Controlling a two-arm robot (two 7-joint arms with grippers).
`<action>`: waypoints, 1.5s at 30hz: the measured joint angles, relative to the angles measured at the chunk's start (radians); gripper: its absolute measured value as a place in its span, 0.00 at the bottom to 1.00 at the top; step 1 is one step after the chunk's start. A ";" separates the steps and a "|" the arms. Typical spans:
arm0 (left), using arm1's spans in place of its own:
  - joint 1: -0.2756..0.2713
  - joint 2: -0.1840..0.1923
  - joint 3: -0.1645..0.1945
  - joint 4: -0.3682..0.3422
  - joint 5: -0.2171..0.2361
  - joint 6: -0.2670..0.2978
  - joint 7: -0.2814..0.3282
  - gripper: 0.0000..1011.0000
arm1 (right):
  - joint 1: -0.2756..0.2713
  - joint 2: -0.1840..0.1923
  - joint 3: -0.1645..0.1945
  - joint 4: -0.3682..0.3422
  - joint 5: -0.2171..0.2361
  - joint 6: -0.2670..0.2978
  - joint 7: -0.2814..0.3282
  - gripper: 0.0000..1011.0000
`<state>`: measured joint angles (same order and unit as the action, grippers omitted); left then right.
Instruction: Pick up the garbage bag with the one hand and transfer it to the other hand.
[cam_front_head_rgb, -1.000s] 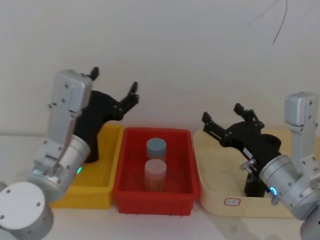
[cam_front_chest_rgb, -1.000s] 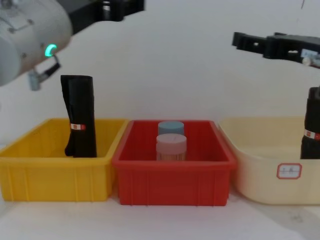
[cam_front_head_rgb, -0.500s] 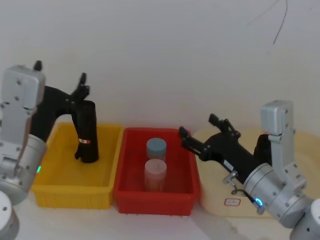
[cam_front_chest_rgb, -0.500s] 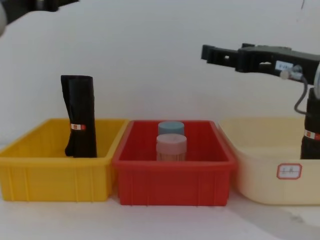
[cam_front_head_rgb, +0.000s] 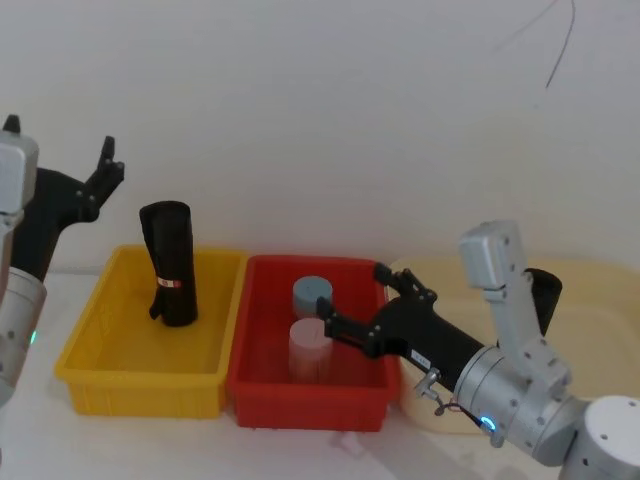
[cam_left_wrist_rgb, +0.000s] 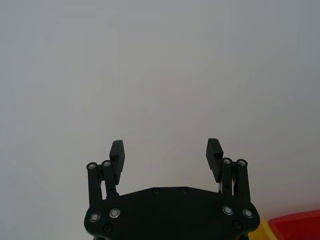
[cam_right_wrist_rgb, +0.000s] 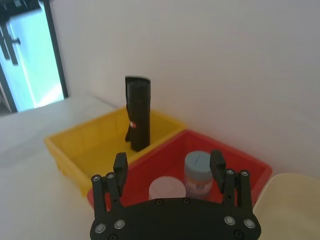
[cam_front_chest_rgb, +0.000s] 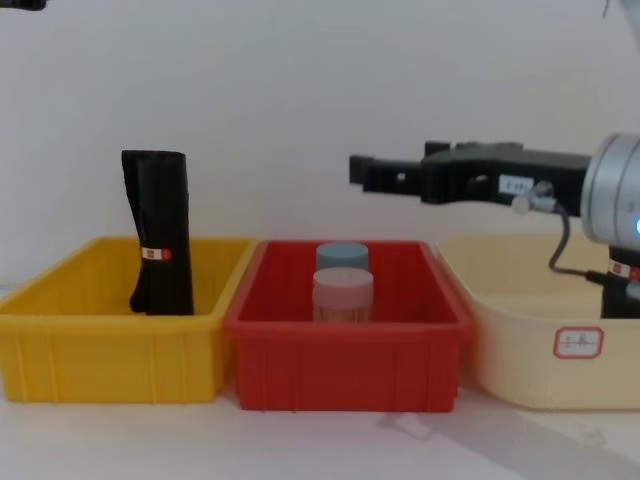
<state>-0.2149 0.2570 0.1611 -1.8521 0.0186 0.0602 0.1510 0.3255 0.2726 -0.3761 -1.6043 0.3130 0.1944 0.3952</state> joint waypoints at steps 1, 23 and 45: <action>0.001 0.000 -0.002 -0.001 0.001 0.001 0.001 0.99 | 0.004 0.001 -0.004 0.005 -0.003 0.006 0.001 0.99; 0.013 0.005 -0.022 -0.016 0.012 0.010 0.019 0.99 | 0.162 -0.020 -0.111 0.265 -0.072 0.064 0.031 0.99; 0.015 0.006 -0.025 -0.018 0.014 0.012 0.023 0.99 | 0.234 -0.043 -0.160 0.373 -0.117 0.074 0.062 0.88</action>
<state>-0.1996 0.2634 0.1356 -1.8701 0.0327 0.0718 0.1735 0.5592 0.2300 -0.5362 -1.2315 0.1962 0.2685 0.4573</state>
